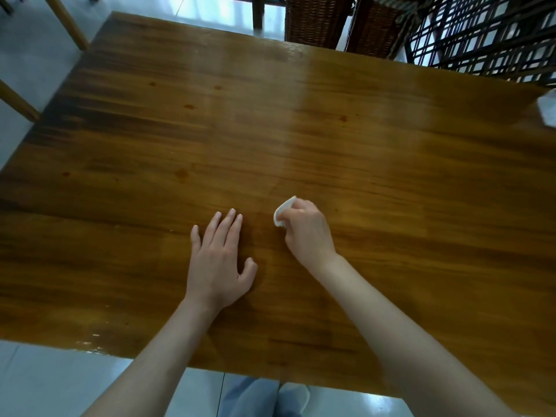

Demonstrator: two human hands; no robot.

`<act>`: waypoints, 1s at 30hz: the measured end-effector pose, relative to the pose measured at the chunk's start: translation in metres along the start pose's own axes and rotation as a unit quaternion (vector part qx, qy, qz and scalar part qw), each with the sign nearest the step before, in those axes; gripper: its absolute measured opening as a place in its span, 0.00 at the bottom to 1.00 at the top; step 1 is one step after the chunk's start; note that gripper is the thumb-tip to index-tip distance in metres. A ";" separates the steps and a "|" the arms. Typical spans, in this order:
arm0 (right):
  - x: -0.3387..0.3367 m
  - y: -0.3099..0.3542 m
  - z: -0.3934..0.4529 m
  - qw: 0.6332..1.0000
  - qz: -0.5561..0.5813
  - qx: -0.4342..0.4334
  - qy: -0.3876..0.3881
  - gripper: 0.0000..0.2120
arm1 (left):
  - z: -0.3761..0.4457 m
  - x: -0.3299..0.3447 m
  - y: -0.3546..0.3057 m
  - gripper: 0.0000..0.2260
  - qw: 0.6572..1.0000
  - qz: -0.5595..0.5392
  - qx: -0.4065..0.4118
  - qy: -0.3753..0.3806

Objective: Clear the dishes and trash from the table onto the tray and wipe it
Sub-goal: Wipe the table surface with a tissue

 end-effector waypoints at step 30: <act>-0.043 -0.101 0.012 0.981 -0.070 0.157 -0.087 0.13 | -0.002 0.000 0.000 0.31 1.000 -0.018 -0.007 -0.007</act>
Point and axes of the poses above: each hand's wrist, its own z-axis towards the middle knuckle, its own x-axis out of the palm, y = z × x, the point moved 6 cm from there along z, towards the middle knuckle, and after that the axes turned 13 degrees about -y, right-handed, at the moved point
